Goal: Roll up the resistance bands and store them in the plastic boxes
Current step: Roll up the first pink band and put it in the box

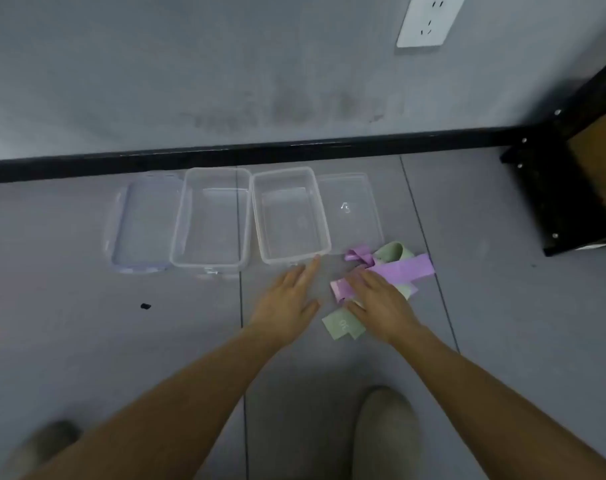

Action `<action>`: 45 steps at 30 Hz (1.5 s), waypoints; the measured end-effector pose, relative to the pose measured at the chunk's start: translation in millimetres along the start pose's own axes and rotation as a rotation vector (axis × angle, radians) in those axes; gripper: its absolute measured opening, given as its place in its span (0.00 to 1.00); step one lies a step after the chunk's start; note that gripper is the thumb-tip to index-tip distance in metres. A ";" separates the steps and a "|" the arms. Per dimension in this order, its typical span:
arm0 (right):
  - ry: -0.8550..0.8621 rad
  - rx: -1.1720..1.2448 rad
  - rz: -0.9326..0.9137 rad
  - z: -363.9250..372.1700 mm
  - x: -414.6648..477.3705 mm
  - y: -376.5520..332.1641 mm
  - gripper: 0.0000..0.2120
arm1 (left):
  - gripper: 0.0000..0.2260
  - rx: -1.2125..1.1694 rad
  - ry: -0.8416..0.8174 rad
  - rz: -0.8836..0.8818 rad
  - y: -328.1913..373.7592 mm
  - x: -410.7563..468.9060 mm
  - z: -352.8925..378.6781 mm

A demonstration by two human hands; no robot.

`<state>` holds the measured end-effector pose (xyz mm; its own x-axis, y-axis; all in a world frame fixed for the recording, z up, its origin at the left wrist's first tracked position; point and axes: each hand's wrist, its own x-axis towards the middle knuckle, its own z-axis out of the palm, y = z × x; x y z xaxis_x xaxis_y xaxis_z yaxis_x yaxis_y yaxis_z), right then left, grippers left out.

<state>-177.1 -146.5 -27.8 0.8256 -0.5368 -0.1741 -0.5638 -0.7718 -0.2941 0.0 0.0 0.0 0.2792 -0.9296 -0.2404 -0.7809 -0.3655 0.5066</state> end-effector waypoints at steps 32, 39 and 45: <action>0.025 1.321 0.360 -73.4 22.1 -147.0 0.08 | 0.10 -0.957 0.099 -0.139 -33.2 -63.3 -51.2; -0.145 1.618 0.504 -42.8 26.5 -189.5 0.10 | 0.13 -1.073 -0.060 -0.264 -60.3 -132.9 -48.9; -0.008 1.434 0.660 7.9 36.4 -172.9 0.07 | 0.09 -0.875 -0.135 -0.382 -112.8 -141.0 -11.9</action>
<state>-49.4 -29.9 9.3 0.4561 -0.6291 -0.6295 -0.3234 0.5418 -0.7758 55.3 171.7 -13.4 0.3191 -0.7474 -0.5827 0.0575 -0.5985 0.7991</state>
